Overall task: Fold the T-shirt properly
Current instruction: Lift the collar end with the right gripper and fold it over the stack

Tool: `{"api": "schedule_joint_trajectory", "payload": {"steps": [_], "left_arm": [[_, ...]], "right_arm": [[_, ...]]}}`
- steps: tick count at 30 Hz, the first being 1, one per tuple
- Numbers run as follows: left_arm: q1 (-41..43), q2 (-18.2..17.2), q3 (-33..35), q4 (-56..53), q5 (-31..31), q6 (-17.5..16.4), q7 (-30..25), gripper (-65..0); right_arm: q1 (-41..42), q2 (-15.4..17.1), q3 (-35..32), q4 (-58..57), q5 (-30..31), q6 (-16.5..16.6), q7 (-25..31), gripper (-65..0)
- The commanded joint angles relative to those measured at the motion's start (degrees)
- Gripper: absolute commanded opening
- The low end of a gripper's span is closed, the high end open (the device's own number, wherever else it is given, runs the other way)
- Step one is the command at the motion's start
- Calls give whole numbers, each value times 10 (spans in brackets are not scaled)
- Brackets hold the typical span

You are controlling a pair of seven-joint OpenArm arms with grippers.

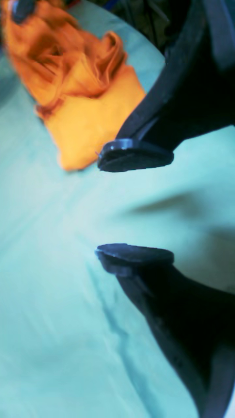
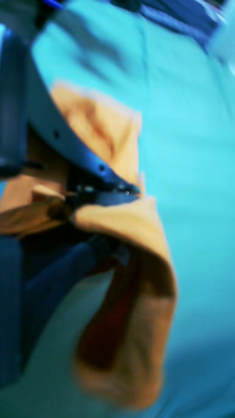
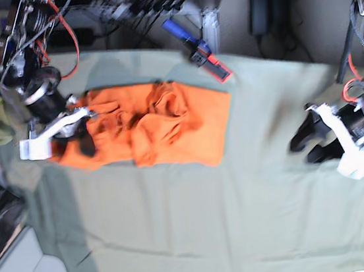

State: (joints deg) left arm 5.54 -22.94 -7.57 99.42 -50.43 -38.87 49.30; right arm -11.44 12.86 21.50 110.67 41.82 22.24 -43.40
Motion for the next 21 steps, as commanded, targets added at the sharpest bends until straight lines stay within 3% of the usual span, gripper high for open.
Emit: {"api": "schedule_joint_trajectory", "payload": {"steps": [1, 4, 7, 12, 13, 15, 16, 17, 21], "left_arm": [[-7, -10, -4, 10, -11, -11, -15, -270], [-7, -19, -4, 10, -11, -11, -14, -270], [-7, -22, -4, 10, -12, -11, -14, -270], [-7, -21, -4, 10, -12, -11, -14, -270], [-7, -21, -4, 10, -12, -11, -14, -270], [-7, -21, -4, 10, -12, -11, -14, -270], [-6, -21, -4, 10, -12, -11, -13, -270], [-5, -21, -4, 10, -12, -11, -12, -270], [1, -21, -4, 10, -13, -11, -10, -270]], "right_arm": [[4, -9, -23, 22, -3, 48, 17, -650], [5, -44, -110, 30, -56, 47, 45, -650], [7, -68, -197, 29, -146, 47, 54, -650], [6, -73, -288, 22, -270, 46, 76, -650], [6, -73, -295, 19, -275, 46, 76, -587], [6, -73, -308, 10, -275, 46, 79, -364], [6, -73, -313, 7, -275, 46, 86, -286], [6, -73, -320, 7, -277, 46, 92, -248], [6, -73, -356, 7, -304, 46, 120, -243]]}}
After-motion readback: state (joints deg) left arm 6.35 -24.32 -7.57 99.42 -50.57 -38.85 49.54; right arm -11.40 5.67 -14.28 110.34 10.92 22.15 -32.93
